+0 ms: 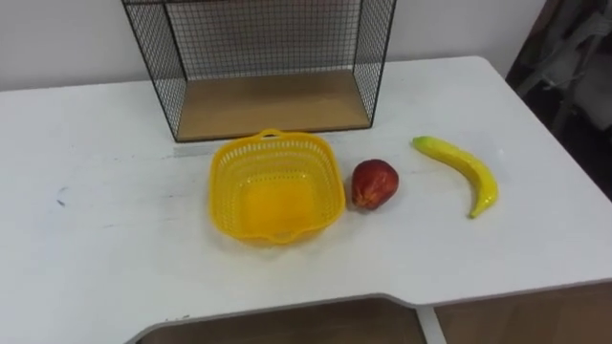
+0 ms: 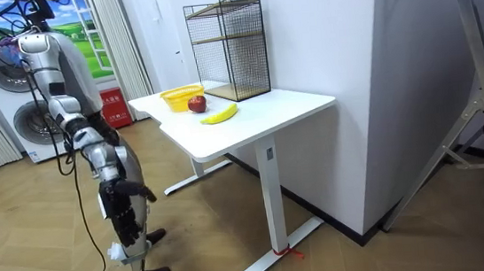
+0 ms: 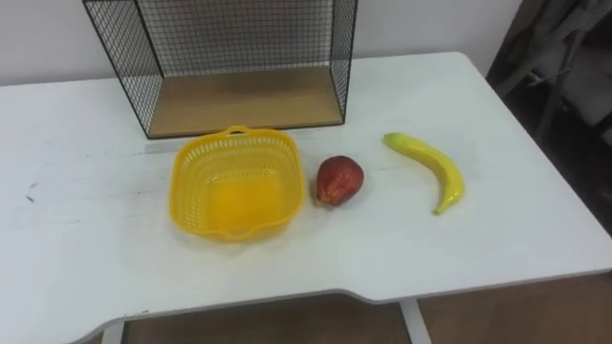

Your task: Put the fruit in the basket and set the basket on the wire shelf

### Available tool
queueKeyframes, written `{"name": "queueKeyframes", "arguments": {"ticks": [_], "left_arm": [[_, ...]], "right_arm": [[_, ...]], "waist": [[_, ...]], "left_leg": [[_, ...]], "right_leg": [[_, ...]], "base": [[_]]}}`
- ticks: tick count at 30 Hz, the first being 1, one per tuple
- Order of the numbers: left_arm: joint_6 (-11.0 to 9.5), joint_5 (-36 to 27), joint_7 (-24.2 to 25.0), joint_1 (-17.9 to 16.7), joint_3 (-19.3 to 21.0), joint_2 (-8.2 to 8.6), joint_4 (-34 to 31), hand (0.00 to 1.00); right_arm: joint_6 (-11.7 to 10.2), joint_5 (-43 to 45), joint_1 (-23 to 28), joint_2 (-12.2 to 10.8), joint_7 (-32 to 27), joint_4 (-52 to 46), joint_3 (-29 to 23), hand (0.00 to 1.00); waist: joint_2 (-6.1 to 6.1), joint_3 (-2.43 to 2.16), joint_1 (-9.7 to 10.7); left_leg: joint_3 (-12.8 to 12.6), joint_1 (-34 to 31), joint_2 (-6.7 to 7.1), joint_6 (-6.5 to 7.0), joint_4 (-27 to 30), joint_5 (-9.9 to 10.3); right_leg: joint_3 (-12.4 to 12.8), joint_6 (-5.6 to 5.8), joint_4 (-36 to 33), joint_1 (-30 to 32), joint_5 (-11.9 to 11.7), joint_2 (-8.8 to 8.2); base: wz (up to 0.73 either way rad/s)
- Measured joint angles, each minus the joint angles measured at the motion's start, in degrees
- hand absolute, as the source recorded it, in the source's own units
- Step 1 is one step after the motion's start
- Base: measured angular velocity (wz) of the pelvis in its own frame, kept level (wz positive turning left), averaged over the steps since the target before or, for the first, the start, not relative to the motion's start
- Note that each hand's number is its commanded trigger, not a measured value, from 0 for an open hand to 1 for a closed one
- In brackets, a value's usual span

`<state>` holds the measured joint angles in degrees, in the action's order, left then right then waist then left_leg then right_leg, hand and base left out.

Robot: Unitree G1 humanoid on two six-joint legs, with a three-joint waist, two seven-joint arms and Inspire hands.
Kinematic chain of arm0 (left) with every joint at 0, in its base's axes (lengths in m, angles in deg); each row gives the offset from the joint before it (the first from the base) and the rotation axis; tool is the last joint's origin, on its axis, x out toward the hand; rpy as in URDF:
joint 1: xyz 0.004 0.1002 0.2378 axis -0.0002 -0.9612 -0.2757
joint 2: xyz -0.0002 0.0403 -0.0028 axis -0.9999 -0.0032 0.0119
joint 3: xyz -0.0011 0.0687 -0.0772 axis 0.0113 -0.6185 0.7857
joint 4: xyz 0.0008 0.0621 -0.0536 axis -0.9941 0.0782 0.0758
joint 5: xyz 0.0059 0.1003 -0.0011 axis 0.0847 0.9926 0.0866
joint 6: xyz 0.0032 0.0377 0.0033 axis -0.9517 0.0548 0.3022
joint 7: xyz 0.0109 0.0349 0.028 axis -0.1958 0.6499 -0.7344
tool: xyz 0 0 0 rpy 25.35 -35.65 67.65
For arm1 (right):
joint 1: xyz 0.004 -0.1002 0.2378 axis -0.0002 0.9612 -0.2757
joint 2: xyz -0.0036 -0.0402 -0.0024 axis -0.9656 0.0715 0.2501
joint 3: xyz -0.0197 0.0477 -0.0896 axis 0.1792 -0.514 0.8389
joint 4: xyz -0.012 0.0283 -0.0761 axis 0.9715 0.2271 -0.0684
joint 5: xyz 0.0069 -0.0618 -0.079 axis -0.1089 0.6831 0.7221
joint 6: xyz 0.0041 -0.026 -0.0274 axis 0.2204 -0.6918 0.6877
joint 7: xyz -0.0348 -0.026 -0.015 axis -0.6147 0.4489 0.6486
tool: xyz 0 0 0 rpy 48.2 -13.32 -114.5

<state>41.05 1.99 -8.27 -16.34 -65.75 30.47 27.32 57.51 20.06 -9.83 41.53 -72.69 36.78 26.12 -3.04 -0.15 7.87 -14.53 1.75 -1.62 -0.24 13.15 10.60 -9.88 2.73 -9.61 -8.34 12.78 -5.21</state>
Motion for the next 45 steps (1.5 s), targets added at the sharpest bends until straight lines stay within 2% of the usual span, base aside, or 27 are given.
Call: {"name": "queueKeyframes", "arguments": {"ticks": [2,5,7,9,11,13,14,17,19,21,25,29,34,38,45], "left_arm": [[-0.2,0.1,0.0,-0.1,0.0,-0.04,-0.8,0.00],[-1.2,0.4,-0.1,-0.2,0.0,-0.15,-0.7,0.00],[-2.0,0.6,-0.1,-0.1,-0.2,-0.15,-1.1,0.00],[-2.6,0.6,-0.1,0.1,-0.6,-0.15,-2.1,0.00],[-3.1,0.6,-0.1,-0.1,-1.4,-0.38,-1.9,0.00],[-3.5,0.6,-0.1,-0.1,-2.3,-0.66,-1.6,0.00],[-4.2,0.5,-0.1,-0.1,-2.7,-0.92,-1.3,0.00],[-4.8,0.5,0.0,-0.1,-3.1,-1.02,-1.3,0.00],[-5.0,0.6,0.0,-0.1,-3.6,-1.01,-1.2,0.00],[-5.1,0.6,0.0,0.0,-4.0,-1.00,-1.2,0.00],[-5.4,0.6,0.0,0.3,-4.0,-1.02,-1.4,0.00],[-5.4,0.7,0.0,0.1,-4.0,-1.03,-1.4,0.00],[-5.1,1.4,0.0,0.1,-5.3,-1.62,-1.2,0.00],[-4.1,2.2,0.3,0.6,-6.8,-1.74,-1.1,0.00],[-4.1,2.6,0.4,0.9,-9.6,-1.75,-0.7,0.00]], "right_arm": [[-0.8,2.8,-0.2,0.2,-3.8,-6.7,-0.2,0.00],[-3.3,9.6,-1.8,0.5,-10.1,-16.7,-0.2,0.00],[-4.3,15.5,-2.4,0.6,-13.5,-22.9,0.0,0.00],[-5.4,21.7,-2.3,1.6,-16.5,-30.8,1.2,0.00],[-6.1,28.0,-2.4,2.1,-17.8,-37.6,3.2,0.00],[-6.6,34.2,-2.5,3.9,-18.2,-41.1,5.6,0.00],[-6.6,38.0,-2.4,4.7,-18.3,-43.4,6.7,0.00],[-6.8,45.5,-2.4,5.7,-17.6,-47.7,9.6,0.00],[-6.8,47.4,-2.2,5.9,-17.0,-49.3,11.6,0.00],[-6.8,49.3,-2.2,6.5,-15.1,-49.6,13.9,0.00],[-6.4,49.6,-2.3,7.2,-7.0,-51.4,16.8,0.00],[-5.7,50.1,-2.8,8.9,0.0,-53.1,19.6,0.00],[-4.5,53.3,-2.9,9.1,8.2,-53.3,23.5,0.00],[-3.8,55.4,-3.1,9.1,14.2,-52.9,25.5,0.00],[-3.7,56.8,-3.5,9.1,22.4,-52.8,29.3,0.00]], "waist": [[-0.65,0.11,0.0],[-1.68,0.19,-0.3],[-1.80,0.23,-0.4],[-1.36,-0.02,-0.6],[-1.09,0.30,-0.6],[-0.67,0.35,-1.1],[-0.48,0.41,-2.0],[-0.29,0.37,-2.8],[-0.38,0.36,-3.8],[-0.56,0.43,-4.5],[-1.20,0.43,-5.2],[-1.86,0.74,-5.3],[-2.43,0.79,-5.7],[-2.22,0.67,-6.7],[-1.50,0.48,-7.1]], "left_leg": [[-0.1,-0.2,0.01,-0.01,-0.1,0.0],[-0.3,-0.2,0.11,0.00,-0.4,0.0],[-0.3,-1.0,0.10,-0.01,-0.3,0.0],[-0.3,-2.4,0.06,0.00,0.0,0.0],[-0.5,-2.8,0.04,0.02,-0.1,0.0],[-0.7,-2.8,0.00,0.03,-0.3,0.0],[-1.0,-2.4,-0.05,0.02,-0.5,0.0],[-1.0,-2.0,-0.06,0.01,-0.9,0.0],[-1.0,-1.9,-0.06,0.01,-1.0,0.0],[-1.2,-1.4,-0.05,-0.02,-1.3,-0.1],[-1.1,-1.2,-0.06,-0.03,-1.4,-0.1],[-1.0,-1.2,-0.06,-0.03,-1.4,-0.1],[-0.9,-1.8,-0.22,-0.05,-1.0,0.0],[-0.4,-2.2,-0.27,-0.05,-0.6,0.0],[0.6,-2.6,-0.26,-0.04,-0.3,-0.1]], "right_leg": [[0.5,0.00,-0.1,0.4,0.0,-0.01],[0.5,0.03,0.1,0.5,0.1,-0.05],[0.5,0.04,0.0,1.4,0.1,-0.04],[0.5,0.04,-0.4,2.7,0.0,-0.02],[0.6,0.05,-0.7,3.3,0.0,-0.02],[0.9,0.05,-1.1,3.8,0.0,-0.01],[1.4,0.05,-1.1,3.7,0.0,0.04],[1.6,0.05,-1.1,3.7,0.0,0.06],[1.7,0.05,-1.1,3.6,0.0,0.06],[1.9,0.05,-1.2,3.5,-0.1,0.04],[1.6,0.05,-1.2,3.2,-0.1,0.02],[1.6,0.05,-1.2,3.2,-0.1,0.02],[1.0,0.00,-1.2,3.5,-0.1,0.04],[0.2,0.00,-1.1,3.4,-0.3,0.09],[-0.7,0.00,-1.1,3.2,-0.3,0.11]], "base": [[-0.06],[-0.04],[0.00],[0.00],[0.00],[-0.09],[-0.15],[-0.06],[-0.05],[-0.06],[0.01],[0.00],[0.01],[0.06],[0.07]]}}
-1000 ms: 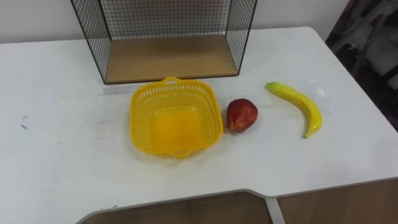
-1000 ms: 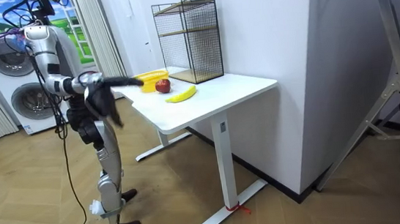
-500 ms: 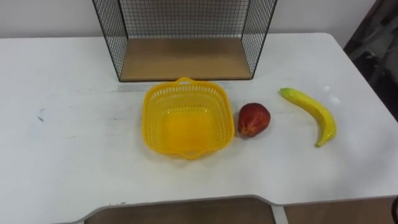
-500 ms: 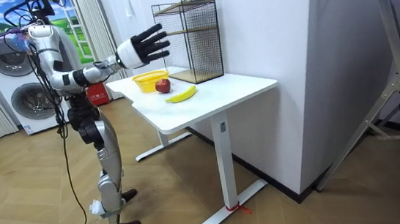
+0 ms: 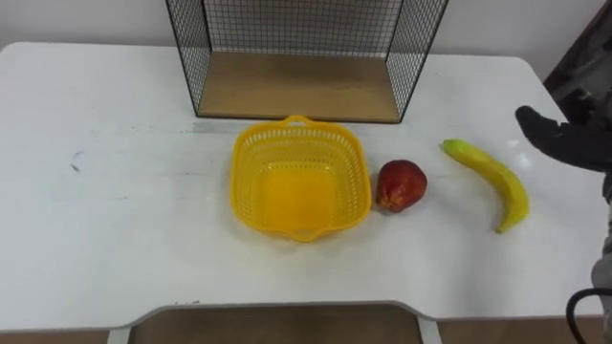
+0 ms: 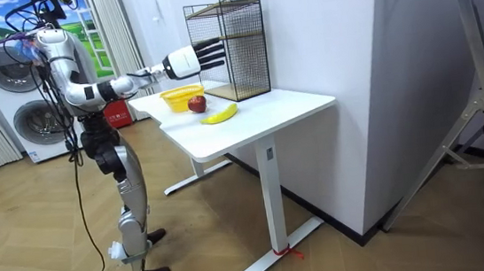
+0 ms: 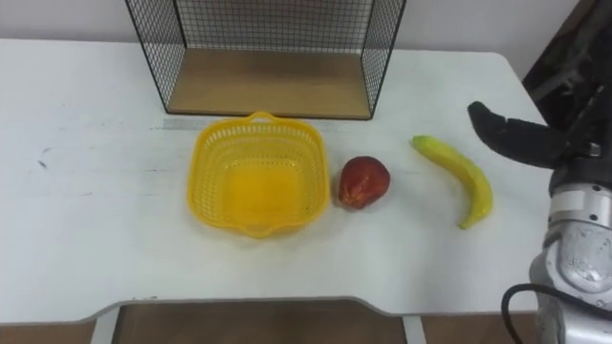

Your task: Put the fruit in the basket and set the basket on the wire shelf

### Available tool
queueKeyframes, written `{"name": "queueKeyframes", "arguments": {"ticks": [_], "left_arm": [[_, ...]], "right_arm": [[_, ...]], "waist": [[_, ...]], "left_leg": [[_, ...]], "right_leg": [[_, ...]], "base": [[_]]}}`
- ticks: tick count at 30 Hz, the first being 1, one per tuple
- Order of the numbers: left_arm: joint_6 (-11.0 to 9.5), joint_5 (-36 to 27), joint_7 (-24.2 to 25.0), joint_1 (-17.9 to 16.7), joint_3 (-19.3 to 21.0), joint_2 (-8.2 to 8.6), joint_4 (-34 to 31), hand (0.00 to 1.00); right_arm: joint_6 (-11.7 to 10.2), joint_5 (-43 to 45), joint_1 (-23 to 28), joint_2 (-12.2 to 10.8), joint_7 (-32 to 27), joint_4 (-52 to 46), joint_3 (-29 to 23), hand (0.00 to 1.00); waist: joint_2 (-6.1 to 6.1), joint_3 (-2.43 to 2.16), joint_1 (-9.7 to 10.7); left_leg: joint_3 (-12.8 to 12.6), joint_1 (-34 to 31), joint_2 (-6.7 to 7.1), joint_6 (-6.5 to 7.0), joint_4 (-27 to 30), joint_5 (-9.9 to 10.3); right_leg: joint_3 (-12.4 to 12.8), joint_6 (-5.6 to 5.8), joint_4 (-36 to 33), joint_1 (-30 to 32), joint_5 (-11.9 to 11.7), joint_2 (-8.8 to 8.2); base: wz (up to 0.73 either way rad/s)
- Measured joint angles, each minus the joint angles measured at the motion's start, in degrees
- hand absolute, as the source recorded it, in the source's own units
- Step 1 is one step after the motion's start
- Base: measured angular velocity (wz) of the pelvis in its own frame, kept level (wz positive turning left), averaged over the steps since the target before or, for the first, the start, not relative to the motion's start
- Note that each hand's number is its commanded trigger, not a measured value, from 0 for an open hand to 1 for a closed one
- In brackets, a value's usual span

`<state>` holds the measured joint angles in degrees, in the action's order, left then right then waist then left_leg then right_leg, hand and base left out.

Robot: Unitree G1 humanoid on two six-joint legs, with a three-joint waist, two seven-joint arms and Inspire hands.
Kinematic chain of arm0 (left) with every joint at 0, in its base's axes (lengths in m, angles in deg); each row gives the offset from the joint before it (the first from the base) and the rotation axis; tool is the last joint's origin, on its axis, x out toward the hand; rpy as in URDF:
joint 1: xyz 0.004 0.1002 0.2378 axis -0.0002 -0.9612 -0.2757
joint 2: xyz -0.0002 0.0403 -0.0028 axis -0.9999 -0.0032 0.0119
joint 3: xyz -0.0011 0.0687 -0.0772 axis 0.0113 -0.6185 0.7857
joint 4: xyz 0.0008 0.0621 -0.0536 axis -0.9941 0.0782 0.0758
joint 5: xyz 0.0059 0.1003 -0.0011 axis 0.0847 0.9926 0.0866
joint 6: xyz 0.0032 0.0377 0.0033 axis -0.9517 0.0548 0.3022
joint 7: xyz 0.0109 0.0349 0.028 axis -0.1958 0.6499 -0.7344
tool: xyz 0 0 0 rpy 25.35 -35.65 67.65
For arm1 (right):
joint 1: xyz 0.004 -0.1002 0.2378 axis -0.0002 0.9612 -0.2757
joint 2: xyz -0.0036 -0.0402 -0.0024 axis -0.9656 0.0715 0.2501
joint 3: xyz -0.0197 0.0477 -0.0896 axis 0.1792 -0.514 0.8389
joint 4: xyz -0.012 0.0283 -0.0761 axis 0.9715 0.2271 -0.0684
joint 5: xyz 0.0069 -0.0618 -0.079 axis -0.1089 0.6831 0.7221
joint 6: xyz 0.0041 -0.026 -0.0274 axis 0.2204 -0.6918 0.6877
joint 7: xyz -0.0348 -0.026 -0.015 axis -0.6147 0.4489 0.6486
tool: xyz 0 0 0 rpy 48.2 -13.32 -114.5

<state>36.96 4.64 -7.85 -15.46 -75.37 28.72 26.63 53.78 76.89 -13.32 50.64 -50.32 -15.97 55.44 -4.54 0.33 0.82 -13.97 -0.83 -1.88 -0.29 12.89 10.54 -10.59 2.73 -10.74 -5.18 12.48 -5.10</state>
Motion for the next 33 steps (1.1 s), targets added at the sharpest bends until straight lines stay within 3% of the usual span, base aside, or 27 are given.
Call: {"name": "queueKeyframes", "arguments": {"ticks": [17,33], "left_arm": [[0.0,0.3,0.0,1.9,-0.6,-0.17,1.8,0.00],[-0.1,0.3,-0.1,2.7,-4.6,-1.36,2.3,0.00]], "right_arm": [[0.8,9.2,-0.1,0.1,12.4,0.3,4.8,0.00],[1.2,12.5,0.0,0.6,14.5,1.7,9.0,0.00]], "waist": [[-0.40,0.14,-1.6],[-0.70,0.12,-2.1]], "left_leg": [[0.1,0.3,-0.10,0.00,0.3,0.0],[1.4,0.3,-0.09,0.00,0.9,0.0]], "right_leg": [[0.3,-0.10,0.1,-0.5,-0.1,0.11],[-0.7,-0.13,0.1,-1.4,-0.1,0.21]], "base": [[0.00],[0.04]]}}
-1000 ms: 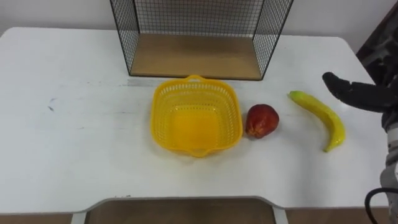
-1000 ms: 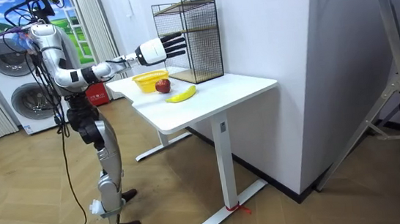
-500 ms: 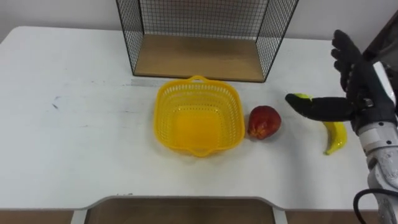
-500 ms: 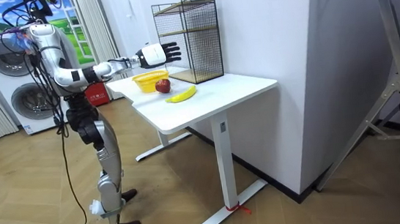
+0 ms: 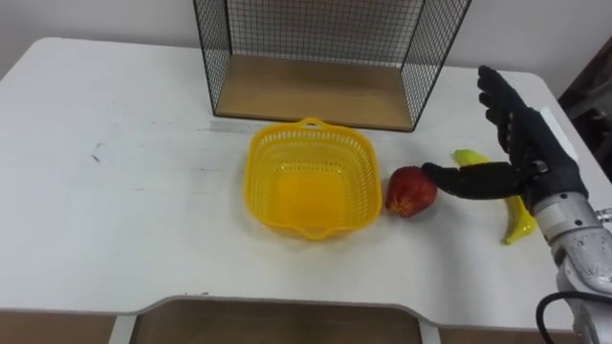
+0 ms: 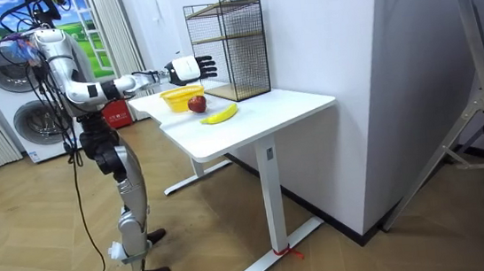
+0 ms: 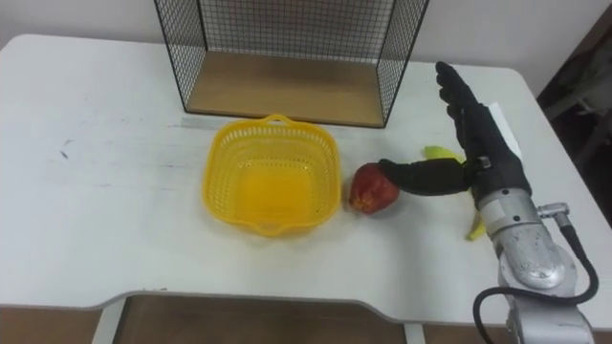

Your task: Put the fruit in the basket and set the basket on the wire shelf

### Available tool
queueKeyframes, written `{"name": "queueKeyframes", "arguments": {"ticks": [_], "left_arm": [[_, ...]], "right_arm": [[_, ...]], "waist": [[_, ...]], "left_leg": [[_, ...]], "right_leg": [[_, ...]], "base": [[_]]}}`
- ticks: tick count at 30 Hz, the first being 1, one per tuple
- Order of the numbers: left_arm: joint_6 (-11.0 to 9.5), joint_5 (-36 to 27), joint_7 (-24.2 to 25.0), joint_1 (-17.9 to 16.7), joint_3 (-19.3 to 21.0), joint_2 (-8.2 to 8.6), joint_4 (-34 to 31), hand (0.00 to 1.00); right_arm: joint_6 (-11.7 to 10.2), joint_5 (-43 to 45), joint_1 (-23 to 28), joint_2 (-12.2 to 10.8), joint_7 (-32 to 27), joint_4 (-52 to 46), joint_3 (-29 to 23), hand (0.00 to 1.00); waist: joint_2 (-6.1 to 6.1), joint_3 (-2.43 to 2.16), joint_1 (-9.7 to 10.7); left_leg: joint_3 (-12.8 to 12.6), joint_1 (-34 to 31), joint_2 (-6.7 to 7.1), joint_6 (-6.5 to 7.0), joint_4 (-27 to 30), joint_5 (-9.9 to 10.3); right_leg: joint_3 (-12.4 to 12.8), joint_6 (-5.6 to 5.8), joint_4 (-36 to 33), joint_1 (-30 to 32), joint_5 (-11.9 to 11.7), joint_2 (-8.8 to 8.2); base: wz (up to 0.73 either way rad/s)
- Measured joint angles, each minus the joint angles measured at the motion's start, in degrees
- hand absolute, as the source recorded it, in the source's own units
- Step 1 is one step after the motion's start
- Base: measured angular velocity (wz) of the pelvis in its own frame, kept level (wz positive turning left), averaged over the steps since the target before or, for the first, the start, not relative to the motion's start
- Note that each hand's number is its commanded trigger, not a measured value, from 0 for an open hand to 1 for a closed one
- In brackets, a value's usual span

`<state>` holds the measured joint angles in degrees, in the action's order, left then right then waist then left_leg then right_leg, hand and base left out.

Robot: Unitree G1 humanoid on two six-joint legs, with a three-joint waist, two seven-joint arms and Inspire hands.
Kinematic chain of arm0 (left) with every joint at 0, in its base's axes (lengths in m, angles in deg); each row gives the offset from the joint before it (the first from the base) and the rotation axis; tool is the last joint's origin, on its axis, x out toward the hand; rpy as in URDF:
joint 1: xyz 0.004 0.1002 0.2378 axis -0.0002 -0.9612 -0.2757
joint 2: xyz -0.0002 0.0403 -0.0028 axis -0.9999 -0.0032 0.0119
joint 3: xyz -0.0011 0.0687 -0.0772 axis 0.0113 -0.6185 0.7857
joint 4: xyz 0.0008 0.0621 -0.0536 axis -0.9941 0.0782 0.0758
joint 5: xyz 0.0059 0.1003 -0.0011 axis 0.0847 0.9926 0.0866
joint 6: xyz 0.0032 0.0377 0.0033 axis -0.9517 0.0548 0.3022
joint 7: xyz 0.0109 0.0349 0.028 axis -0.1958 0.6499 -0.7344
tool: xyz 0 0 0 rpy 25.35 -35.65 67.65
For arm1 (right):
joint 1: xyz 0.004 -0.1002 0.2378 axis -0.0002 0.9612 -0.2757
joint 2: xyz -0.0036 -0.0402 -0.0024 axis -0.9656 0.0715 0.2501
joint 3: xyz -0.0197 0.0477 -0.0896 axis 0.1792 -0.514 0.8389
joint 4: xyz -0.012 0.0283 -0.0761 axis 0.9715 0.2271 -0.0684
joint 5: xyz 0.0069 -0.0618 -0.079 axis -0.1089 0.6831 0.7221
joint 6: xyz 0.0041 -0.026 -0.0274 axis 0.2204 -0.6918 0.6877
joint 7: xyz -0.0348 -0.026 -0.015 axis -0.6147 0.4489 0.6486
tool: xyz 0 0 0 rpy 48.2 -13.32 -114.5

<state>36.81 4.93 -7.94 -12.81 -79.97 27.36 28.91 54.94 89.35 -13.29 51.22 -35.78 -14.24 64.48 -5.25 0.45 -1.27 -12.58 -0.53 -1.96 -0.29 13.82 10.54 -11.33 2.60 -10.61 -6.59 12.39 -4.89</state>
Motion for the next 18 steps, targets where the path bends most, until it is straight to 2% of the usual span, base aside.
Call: {"name": "queueKeyframes", "arguments": {"ticks": [8,13,18], "left_arm": [[-0.4,0.0,-0.3,0.1,-1.9,-1.06,0.0,0.00],[-0.4,0.0,-0.3,0.2,-2.1,-1.07,-0.3,0.00],[-0.4,0.0,-0.3,0.3,-2.1,-1.07,-0.5,0.00]], "right_arm": [[0.0,3.1,0.1,0.0,3.8,1.4,5.4,0.00],[0.0,5.6,0.1,0.1,5.3,2.7,5.9,0.00],[0.2,9.5,0.8,0.1,6.6,4.5,6.0,0.00]], "waist": [[0.28,0.03,-0.4],[0.48,0.09,-0.3],[0.51,-0.03,-0.3]], "left_leg": [[0.3,0.3,0.07,0.00,0.1,0.0],[0.6,0.0,0.02,0.00,0.6,0.0],[0.7,-0.1,0.01,0.01,0.9,0.0]], "right_leg": [[-0.2,0.00,0.0,-0.4,0.0,-0.01],[-0.4,0.00,0.0,-0.4,0.0,0.02],[-0.5,-0.04,0.0,-0.5,0.0,0.01]], "base": [[0.01],[0.00],[0.00]]}}
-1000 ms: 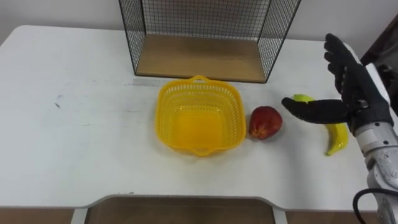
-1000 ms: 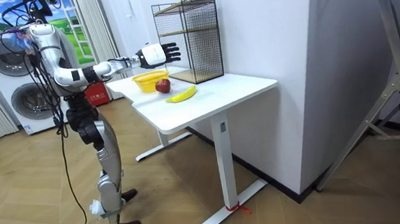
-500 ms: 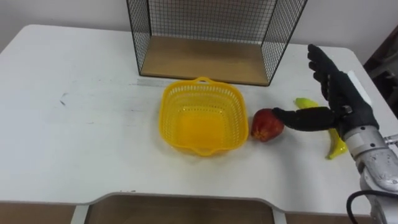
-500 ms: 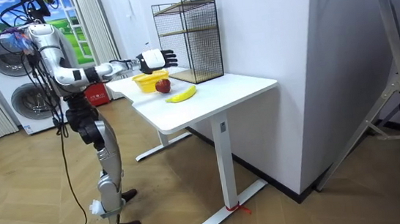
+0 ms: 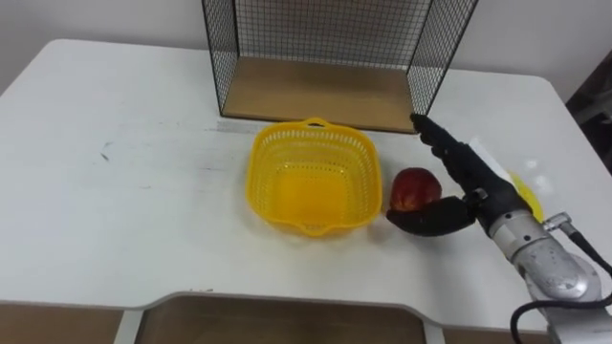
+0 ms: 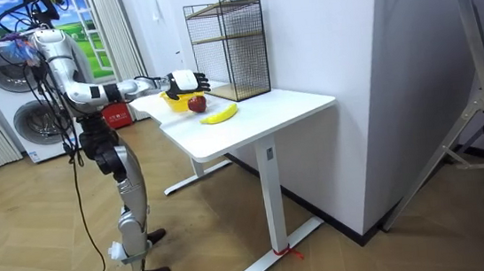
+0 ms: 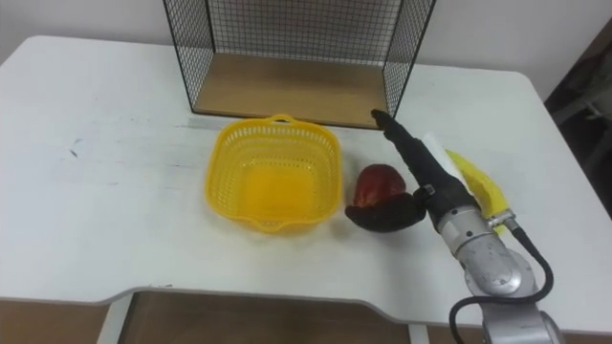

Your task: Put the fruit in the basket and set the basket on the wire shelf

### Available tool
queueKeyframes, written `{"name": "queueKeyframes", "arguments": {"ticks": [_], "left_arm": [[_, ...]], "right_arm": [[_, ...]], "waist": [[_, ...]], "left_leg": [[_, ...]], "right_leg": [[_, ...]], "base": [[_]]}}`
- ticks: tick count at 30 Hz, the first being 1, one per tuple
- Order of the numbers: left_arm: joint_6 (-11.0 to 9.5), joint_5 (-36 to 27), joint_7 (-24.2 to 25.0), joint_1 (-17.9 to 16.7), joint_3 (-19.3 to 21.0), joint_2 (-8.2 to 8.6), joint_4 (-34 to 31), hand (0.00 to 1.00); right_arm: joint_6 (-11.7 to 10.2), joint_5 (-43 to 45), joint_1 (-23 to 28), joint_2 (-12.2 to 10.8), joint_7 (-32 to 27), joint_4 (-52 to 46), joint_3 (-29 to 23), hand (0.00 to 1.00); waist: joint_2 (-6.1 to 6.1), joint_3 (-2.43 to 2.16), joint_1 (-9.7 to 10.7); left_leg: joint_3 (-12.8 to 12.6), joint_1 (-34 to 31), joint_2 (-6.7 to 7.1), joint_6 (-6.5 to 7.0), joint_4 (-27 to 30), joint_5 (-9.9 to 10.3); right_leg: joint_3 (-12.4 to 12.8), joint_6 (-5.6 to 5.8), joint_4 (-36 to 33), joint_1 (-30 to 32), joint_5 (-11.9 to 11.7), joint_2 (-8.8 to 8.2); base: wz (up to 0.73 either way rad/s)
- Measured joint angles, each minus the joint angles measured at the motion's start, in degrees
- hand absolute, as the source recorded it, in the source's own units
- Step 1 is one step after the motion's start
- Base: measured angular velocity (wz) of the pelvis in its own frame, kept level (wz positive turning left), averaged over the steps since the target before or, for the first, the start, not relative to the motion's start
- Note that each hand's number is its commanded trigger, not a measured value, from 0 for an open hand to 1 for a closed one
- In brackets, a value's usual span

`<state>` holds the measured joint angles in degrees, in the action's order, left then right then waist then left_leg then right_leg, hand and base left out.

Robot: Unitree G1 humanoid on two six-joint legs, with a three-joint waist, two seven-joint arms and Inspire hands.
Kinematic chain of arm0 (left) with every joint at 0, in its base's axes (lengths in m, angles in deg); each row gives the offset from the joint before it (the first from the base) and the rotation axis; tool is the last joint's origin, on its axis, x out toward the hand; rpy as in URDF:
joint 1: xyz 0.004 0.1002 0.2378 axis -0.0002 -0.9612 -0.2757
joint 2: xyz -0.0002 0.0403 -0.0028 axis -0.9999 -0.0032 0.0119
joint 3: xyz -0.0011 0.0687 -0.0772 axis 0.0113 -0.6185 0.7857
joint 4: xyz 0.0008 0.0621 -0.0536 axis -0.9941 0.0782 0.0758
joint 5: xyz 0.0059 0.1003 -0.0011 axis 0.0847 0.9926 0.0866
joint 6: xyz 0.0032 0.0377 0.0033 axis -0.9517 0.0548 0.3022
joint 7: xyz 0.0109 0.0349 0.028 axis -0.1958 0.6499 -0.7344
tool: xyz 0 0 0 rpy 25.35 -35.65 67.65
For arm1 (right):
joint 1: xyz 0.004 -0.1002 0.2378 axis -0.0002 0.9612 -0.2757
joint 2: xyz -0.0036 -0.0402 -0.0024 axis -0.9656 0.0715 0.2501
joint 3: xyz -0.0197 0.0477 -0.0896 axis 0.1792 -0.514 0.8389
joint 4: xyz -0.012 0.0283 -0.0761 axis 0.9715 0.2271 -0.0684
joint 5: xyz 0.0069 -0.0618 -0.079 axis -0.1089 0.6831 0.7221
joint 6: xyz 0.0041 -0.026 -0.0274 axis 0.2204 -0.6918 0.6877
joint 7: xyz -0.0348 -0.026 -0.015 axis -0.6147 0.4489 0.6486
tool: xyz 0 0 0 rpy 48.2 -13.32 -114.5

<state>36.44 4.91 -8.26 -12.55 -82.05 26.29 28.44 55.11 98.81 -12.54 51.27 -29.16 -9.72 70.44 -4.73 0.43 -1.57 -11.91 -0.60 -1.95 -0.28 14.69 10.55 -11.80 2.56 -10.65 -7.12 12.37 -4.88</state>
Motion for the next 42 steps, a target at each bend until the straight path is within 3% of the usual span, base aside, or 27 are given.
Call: {"name": "queueKeyframes", "arguments": {"ticks": [5,9,22,30,42], "left_arm": [[0.3,0.0,0.3,0.1,0.0,-0.04,0.0,0.00],[0.5,0.0,0.4,0.2,0.0,-0.05,0.0,0.00],[0.5,0.1,0.4,0.0,0.1,-0.06,0.5,0.00],[0.5,0.1,0.4,-0.4,0.1,-0.04,0.5,0.00],[0.9,1.7,0.4,-0.2,0.1,0.34,0.1,0.00]], "right_arm": [[1.3,2.3,1.0,0.0,0.1,0.9,0.2,0.00],[2.4,2.5,1.0,0.0,0.1,1.9,0.2,0.00],[2.6,4.9,1.0,-0.5,-0.1,5.2,0.3,0.00],[2.6,3.9,1.0,-1.2,-2.0,6.1,0.3,0.00],[2.6,1.6,-0.7,-2.6,-3.4,9.2,0.2,0.00]], "waist": [[-0.21,-0.34,-0.2],[-0.24,-0.34,-0.3],[-1.14,-0.23,-0.6],[-0.71,-0.02,-0.4],[0.53,-0.21,-0.6]], "left_leg": [[-0.1,0.4,-0.02,0.01,0.1,0.0],[-0.1,0.5,-0.03,0.02,0.1,0.0],[-0.1,0.3,-0.04,0.02,0.1,0.0],[0.1,0.2,-0.06,0.02,0.1,0.0],[0.0,0.2,-0.08,0.02,0.1,0.0]], "right_leg": [[0.1,-0.07,0.0,-0.4,0.0,0.00],[0.1,-0.08,0.0,-0.5,-0.1,0.00],[0.1,-0.09,0.0,-0.3,-0.1,0.01],[-0.5,-0.10,0.0,-0.3,-0.1,-0.01],[-0.8,-0.10,0.0,-0.3,-0.1,-0.02]], "base": [[0.00],[0.00],[0.00],[0.00],[0.00]]}}
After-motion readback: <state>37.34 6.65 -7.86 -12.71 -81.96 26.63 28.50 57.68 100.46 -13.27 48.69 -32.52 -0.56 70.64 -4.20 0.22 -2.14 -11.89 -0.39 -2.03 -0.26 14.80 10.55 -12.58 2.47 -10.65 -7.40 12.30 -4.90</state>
